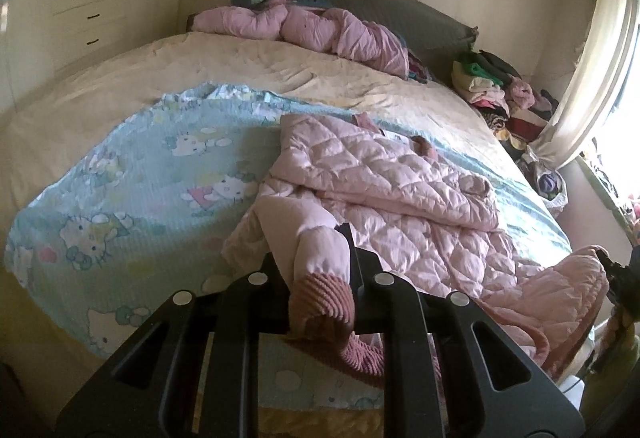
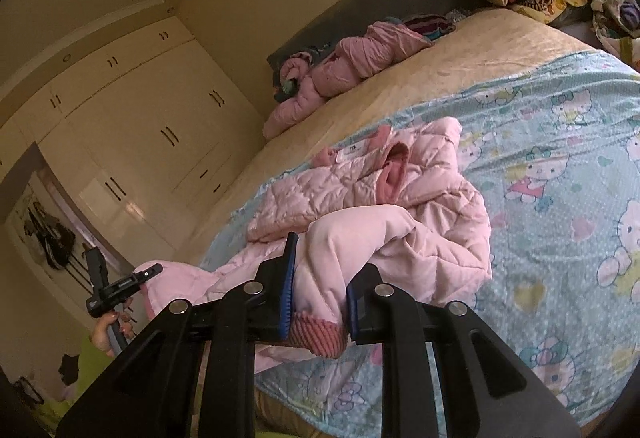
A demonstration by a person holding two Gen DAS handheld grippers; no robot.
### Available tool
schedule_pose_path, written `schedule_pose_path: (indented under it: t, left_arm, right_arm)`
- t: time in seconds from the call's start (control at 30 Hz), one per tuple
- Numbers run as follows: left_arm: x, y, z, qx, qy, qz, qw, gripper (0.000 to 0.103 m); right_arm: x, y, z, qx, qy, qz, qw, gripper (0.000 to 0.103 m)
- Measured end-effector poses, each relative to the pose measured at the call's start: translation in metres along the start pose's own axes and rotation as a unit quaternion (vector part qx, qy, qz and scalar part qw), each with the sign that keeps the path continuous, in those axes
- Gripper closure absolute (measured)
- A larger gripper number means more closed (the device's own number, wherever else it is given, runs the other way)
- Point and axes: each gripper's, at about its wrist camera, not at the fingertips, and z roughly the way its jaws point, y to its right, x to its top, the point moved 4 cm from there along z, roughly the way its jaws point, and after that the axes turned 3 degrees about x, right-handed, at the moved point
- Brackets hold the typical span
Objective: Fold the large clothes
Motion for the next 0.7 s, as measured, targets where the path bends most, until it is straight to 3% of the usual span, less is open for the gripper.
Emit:
schedule_pose_path:
  t: [0.7]
  left_arm:
    - [0.044, 0.020, 0.001, 0.023, 0.047, 0.016, 0.9985, 0.093]
  right_arm:
    - [0.050, -0.006, 0.014, 0.010, 0.052, -0.025, 0.998, 0.084]
